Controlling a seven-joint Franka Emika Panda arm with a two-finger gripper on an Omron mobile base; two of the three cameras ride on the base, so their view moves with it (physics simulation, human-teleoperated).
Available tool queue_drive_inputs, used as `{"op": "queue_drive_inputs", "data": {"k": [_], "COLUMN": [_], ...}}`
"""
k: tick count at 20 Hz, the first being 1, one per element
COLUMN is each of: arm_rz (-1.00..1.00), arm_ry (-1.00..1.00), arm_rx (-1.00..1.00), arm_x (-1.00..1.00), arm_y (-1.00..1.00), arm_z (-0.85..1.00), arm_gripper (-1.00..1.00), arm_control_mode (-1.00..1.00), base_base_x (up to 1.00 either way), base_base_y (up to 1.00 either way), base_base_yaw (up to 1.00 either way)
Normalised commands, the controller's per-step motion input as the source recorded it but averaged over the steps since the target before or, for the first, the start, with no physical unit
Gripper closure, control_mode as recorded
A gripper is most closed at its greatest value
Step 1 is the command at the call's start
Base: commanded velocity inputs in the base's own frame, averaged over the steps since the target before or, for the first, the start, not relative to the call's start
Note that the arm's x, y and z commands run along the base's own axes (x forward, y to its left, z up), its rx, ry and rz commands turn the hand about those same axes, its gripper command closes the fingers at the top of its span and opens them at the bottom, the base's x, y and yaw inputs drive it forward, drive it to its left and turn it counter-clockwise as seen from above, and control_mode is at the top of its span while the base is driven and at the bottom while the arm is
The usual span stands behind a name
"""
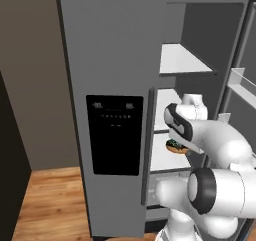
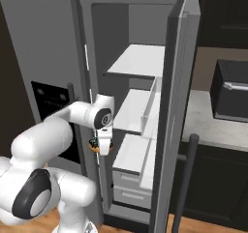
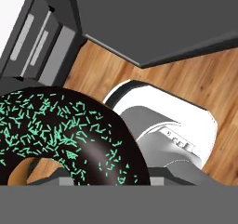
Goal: Take the cake and donut from the fridge and place them on the empty tray on the dining counter.
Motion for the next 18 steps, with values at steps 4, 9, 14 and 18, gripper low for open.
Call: {"op": "queue_drive_inputs", "data": {"k": [4,9,14,18], "arm_rz": [0.0,0.0,0.0,0.0], "arm_ry": [0.0,0.0,0.0,0.0], "arm_rx": [0.0,0.0,0.0,0.0], "arm_x": [0.0,0.0,0.0,0.0], "arm_y": [0.0,0.0,0.0,0.0], "arm_z": [0.0,0.0,0.0,0.0], "arm_gripper": [1.0,1.0,1.0,1.0], "arm_control_mode": [1.0,1.0,1.0,1.0], "base_base_x": [-0.62,-0.38,-0.25,-0.28], "base_base_y": [0.0,0.06,0.43,0.51], "base_base_yaw": [0.0,-0.06,-0.32,-0.46]}}
